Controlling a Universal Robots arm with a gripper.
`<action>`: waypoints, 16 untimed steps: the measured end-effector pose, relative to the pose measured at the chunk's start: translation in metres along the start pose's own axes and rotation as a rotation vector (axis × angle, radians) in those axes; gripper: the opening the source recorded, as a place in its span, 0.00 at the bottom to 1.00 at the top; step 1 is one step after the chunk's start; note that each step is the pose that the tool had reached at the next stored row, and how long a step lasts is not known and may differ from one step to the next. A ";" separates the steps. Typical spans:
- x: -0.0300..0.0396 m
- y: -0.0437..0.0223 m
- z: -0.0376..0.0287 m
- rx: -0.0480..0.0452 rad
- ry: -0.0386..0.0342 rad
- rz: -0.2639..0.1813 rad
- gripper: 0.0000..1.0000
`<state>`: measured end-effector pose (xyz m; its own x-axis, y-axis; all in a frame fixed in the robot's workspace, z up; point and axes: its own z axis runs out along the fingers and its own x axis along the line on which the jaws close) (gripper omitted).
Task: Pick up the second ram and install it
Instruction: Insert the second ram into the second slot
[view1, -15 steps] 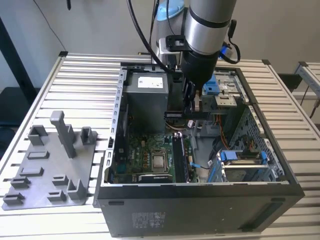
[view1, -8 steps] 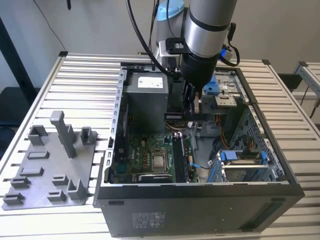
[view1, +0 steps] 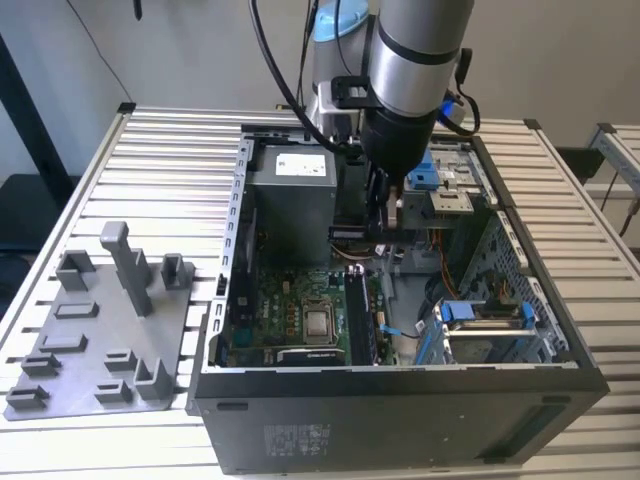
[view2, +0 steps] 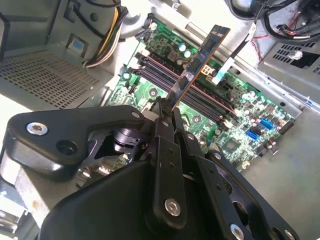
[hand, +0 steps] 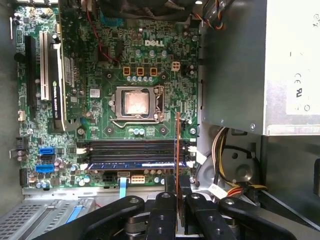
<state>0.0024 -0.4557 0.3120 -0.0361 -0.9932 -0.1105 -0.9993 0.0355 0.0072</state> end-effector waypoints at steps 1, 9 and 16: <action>0.0000 0.0000 0.0000 0.0016 0.0000 0.015 0.14; 0.0001 0.0000 0.0001 0.0166 -0.0013 0.149 0.14; 0.0001 0.0004 0.0008 0.0269 -0.0018 0.242 0.14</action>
<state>0.0020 -0.4557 0.3112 -0.2742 -0.9553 -0.1105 -0.9614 0.2751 0.0072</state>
